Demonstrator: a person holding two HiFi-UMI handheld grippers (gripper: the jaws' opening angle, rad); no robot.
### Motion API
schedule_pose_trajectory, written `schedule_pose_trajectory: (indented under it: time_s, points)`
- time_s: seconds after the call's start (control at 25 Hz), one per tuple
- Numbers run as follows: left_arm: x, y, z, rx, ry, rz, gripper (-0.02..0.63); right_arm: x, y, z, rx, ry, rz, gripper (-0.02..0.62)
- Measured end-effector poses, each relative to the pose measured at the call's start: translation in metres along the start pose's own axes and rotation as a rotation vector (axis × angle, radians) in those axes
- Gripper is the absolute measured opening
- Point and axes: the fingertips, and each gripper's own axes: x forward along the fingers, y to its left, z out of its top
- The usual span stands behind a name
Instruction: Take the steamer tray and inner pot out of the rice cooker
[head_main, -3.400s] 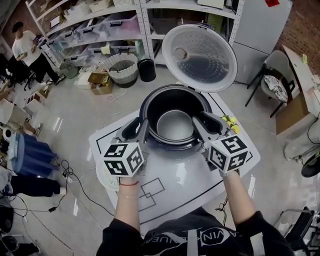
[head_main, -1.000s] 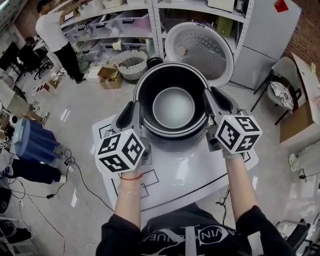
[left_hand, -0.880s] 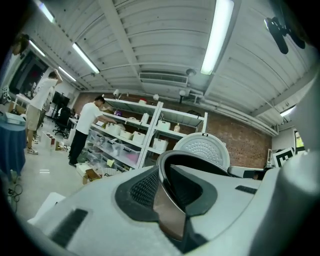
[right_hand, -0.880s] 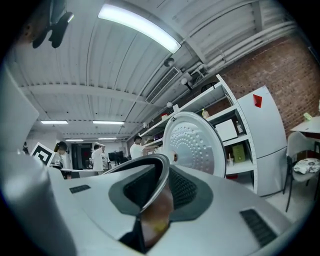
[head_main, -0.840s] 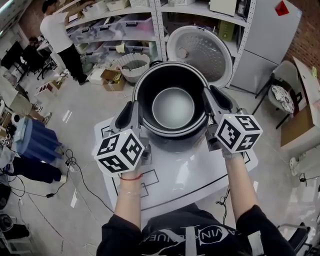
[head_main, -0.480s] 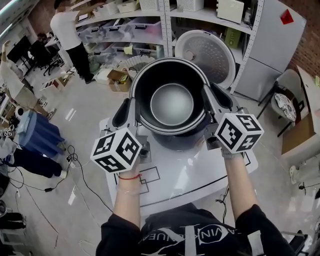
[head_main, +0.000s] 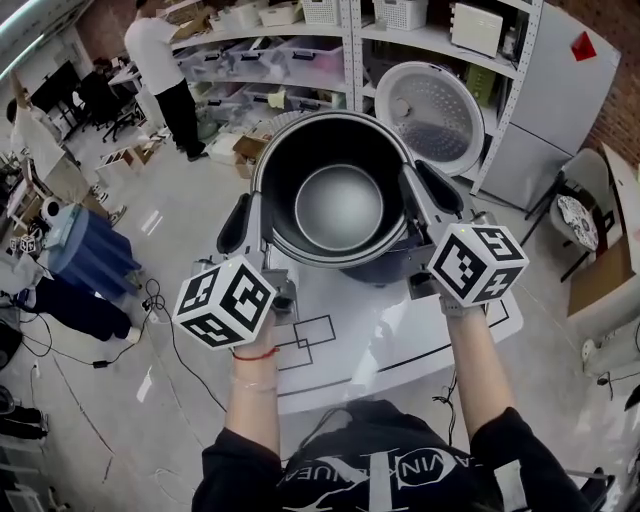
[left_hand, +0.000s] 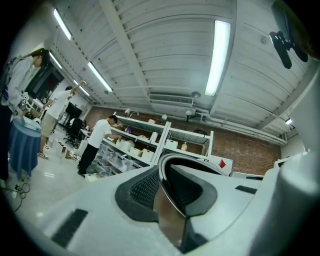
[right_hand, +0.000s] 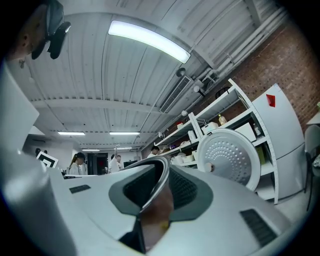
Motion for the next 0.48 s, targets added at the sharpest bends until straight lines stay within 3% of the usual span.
schedule_pose_trajectory:
  time_s: [0.48]
  points:
    - [-0.104,0.045,-0.011,-0.007,0.051,0.112,0.064,-0.038,0.078,-0.057,0.076,0.084,0.064,0.084]
